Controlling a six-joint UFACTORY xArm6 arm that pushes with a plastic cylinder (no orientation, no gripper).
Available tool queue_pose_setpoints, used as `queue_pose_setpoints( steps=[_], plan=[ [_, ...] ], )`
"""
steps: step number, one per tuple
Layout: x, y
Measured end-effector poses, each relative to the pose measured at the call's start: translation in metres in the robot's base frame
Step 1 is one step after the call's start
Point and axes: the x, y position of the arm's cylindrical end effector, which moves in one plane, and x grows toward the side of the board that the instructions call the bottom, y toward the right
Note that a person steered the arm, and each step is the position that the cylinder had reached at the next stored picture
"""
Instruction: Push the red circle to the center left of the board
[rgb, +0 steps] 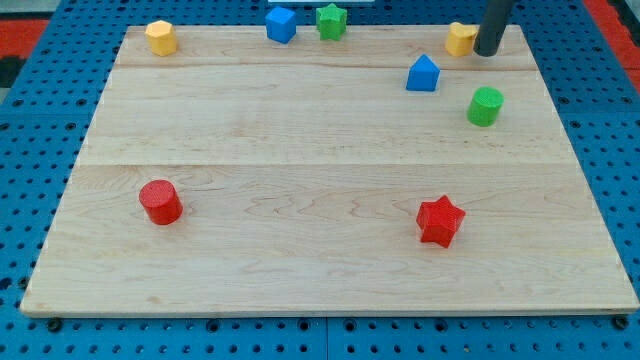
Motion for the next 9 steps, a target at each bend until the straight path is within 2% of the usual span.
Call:
queue_pose_setpoints(
  steps=[3, 5, 6, 7, 8, 9],
  plan=[
    [0.009, 0.006],
    [0.092, -0.022],
    [0.115, -0.017],
    [0.106, 0.026],
    [0.151, 0.092],
    [0.243, 0.013]
  ],
)
